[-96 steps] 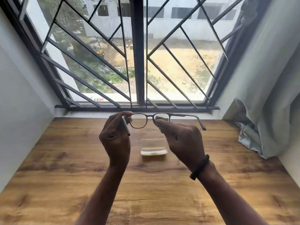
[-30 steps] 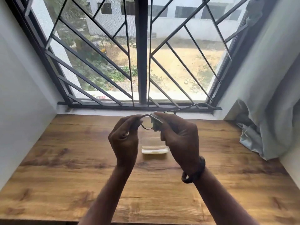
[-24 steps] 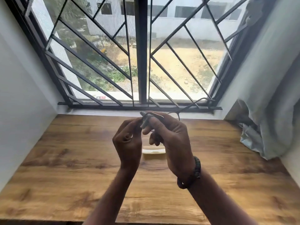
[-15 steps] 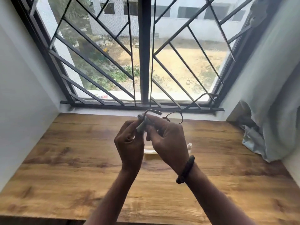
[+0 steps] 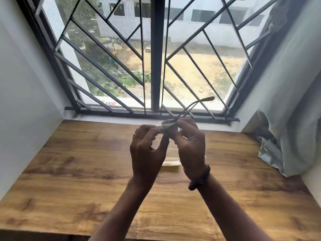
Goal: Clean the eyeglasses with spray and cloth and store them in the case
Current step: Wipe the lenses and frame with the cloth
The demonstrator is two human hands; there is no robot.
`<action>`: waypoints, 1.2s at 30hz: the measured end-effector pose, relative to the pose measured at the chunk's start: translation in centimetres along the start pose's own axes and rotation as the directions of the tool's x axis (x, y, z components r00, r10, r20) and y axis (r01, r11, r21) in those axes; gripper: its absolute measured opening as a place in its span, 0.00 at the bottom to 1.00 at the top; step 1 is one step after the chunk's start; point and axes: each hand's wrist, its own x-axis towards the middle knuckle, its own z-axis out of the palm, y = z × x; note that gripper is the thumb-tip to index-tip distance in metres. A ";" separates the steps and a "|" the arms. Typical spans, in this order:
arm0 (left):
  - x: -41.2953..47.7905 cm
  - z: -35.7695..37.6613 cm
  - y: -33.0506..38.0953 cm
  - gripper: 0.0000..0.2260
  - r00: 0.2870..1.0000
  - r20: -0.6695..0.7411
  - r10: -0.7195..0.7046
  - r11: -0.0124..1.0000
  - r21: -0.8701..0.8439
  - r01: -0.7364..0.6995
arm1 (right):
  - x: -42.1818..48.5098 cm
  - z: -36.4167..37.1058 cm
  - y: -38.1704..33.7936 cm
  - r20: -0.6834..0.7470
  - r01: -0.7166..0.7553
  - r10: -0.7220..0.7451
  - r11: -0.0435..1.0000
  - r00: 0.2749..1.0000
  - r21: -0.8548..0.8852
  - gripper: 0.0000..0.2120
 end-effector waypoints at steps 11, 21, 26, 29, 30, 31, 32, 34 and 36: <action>0.0 -0.3 0.5 0.05 0.990 0.070 0.122 0.986 0.108 -0.129 | -0.6 -1.1 0.7 0.030 -0.198 0.196 0.978 0.980 0.068 0.04; -0.2 -0.4 1.1 0.05 0.969 0.132 0.208 0.959 0.169 -0.228 | -1.4 -0.6 0.8 -0.094 -0.123 0.124 0.992 0.988 0.015 0.06; -0.3 0.0 1.1 0.06 0.978 0.148 0.150 0.975 0.140 -0.171 | -1.0 -0.9 0.1 -0.086 -0.249 0.281 0.930 0.956 0.268 0.07; -0.2 -0.2 0.9 0.06 0.979 0.150 0.140 0.979 0.128 -0.160 | -0.5 -1.5 0.0 -0.075 -0.297 0.329 0.914 0.941 0.275 0.07; -0.2 -0.3 0.9 0.06 0.978 0.153 0.139 0.980 0.121 -0.158 | -0.3 -1.8 0.0 -0.075 -0.320 0.357 0.897 0.931 0.307 0.07; -0.3 -0.3 0.9 0.05 0.978 0.158 0.136 0.982 0.111 -0.155 | 0.1 -2.1 -0.1 -0.075 -0.340 0.386 0.876 0.919 0.343 0.07; -0.3 -0.4 0.9 0.05 0.978 0.161 0.133 0.983 0.101 -0.150 | 0.4 -2.4 -0.2 -0.078 -0.356 0.411 0.856 0.908 0.375 0.06; -0.5 -0.4 0.8 0.04 0.979 0.160 0.127 0.986 0.091 -0.143 | 1.3 -3.2 -0.4 -0.083 -0.382 0.456 0.819 0.886 0.428 0.07; -0.7 -0.5 0.8 0.03 0.980 0.156 0.123 0.986 0.092 -0.138 | 2.1 -4.1 -0.6 -0.078 -0.409 0.504 0.773 0.860 0.485 0.10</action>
